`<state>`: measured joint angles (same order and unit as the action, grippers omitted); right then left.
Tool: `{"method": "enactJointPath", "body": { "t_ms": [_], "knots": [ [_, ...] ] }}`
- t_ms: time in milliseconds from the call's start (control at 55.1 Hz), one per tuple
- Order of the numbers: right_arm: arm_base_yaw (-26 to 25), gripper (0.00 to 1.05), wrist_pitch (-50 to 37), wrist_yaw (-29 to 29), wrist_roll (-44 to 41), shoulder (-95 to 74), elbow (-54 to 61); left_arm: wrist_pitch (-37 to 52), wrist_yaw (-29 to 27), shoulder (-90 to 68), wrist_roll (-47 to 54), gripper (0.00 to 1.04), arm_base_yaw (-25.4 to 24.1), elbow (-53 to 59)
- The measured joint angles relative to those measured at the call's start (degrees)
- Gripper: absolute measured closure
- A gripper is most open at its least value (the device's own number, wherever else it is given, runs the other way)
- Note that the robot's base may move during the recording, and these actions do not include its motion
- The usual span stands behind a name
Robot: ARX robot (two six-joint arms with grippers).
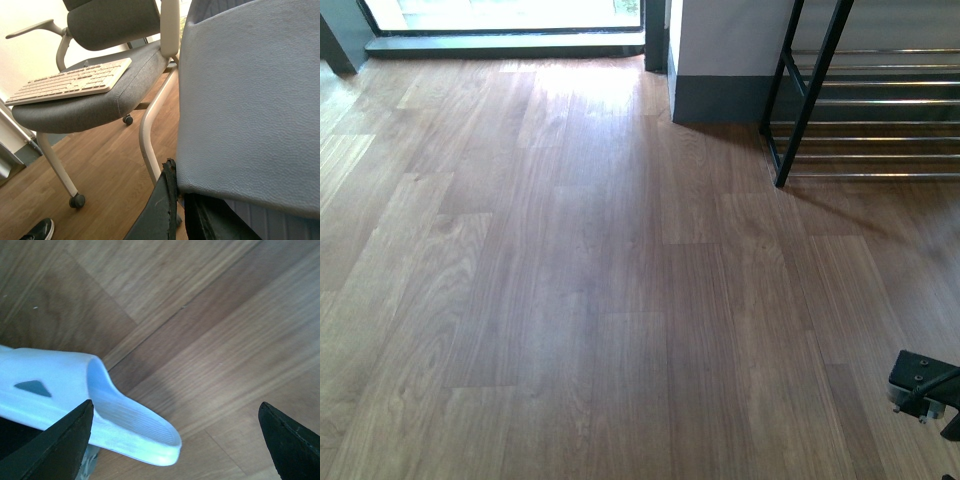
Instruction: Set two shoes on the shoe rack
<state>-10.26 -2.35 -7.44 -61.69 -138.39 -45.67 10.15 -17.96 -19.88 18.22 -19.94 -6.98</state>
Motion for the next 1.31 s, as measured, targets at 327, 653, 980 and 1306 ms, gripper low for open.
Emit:
{"method": "enactJointPath", "body": {
  "t_ms": [327,653,980,1306],
  "knots": [
    [0.11,0.09,14.86,-4.11,0.42,-7.43,-6.64,0.0,0.0,0.0,-0.02,1.03,0.0,0.0],
    [0.02,0.09,18.05,-5.49,5.55,-16.37,-12.48,0.0,0.0,0.0,0.0,1.03,0.0,0.0],
    [0.52,0.09,22.82,-8.59,8.04,-20.13,-14.47,0.0,0.0,0.0,-0.02,1.03,0.0,0.0],
    [0.42,0.57,19.26,-8.87,9.73,-21.9,-15.02,0.0,0.0,0.0,0.0,1.03,0.0,0.0]
  ]
}}
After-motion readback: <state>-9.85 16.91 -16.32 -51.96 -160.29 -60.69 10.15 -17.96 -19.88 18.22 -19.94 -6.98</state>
